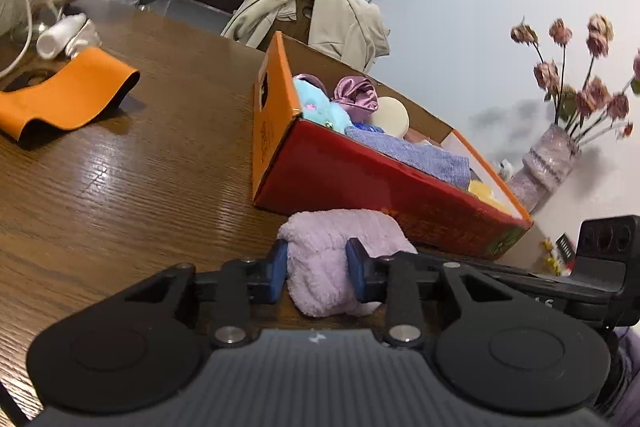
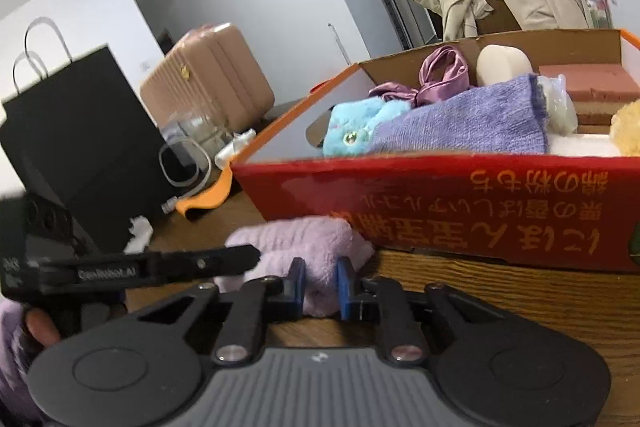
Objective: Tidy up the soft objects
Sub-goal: 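Grasp the pink rolled towel with both grippers and lift it, then carry the towel over the box, lower it inside and open both grippers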
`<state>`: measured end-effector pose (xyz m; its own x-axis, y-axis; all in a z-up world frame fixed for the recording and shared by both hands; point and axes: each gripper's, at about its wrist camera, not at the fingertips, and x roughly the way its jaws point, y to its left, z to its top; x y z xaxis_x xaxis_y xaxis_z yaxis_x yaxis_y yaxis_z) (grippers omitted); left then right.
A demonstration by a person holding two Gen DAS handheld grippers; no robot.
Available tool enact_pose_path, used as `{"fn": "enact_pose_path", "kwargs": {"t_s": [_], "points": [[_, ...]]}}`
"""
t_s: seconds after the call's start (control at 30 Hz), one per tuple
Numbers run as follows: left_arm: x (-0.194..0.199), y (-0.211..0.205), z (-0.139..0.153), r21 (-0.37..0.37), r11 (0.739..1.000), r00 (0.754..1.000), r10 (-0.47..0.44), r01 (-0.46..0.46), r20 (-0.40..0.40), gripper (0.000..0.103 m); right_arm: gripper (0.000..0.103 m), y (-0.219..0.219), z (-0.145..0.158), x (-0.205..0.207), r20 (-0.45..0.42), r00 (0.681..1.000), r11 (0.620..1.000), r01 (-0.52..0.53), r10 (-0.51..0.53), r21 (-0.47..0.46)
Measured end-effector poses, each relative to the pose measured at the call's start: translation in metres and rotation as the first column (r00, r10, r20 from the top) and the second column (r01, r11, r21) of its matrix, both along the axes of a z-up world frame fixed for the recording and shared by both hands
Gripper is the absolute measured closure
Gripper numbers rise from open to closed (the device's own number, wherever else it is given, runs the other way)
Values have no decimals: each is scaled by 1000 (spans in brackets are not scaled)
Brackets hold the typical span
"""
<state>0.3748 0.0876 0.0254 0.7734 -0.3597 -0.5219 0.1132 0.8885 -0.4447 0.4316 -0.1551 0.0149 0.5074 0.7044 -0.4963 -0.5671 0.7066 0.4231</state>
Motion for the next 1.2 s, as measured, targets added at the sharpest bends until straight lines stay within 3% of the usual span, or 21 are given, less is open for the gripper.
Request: {"fn": "enact_pose_path", "kwargs": {"t_s": [0.3, 0.53, 0.73, 0.97, 1.2], "points": [[-31, -28, 16, 153, 988, 995, -21, 7, 93, 80, 93, 6, 16, -34, 84, 996, 999, 10, -5, -53], [-106, -49, 52, 111, 990, 985, -106, 92, 134, 80, 93, -31, 56, -120, 151, 988, 999, -36, 40, -26], [-143, -81, 82, 156, 976, 963, -181, 152, 199, 80, 93, -67, 88, -170, 217, 976, 1000, -11, 17, -29], [-156, -103, 97, 193, 969, 955, -196, 154, 224, 80, 93, -86, 98, -191, 245, 969, 1000, 17, -19, 11], [-134, -100, 100, 204, 969, 954, -186, 138, 237, 80, 93, -86, 101, -167, 243, 970, 1000, 17, -19, 14]]}}
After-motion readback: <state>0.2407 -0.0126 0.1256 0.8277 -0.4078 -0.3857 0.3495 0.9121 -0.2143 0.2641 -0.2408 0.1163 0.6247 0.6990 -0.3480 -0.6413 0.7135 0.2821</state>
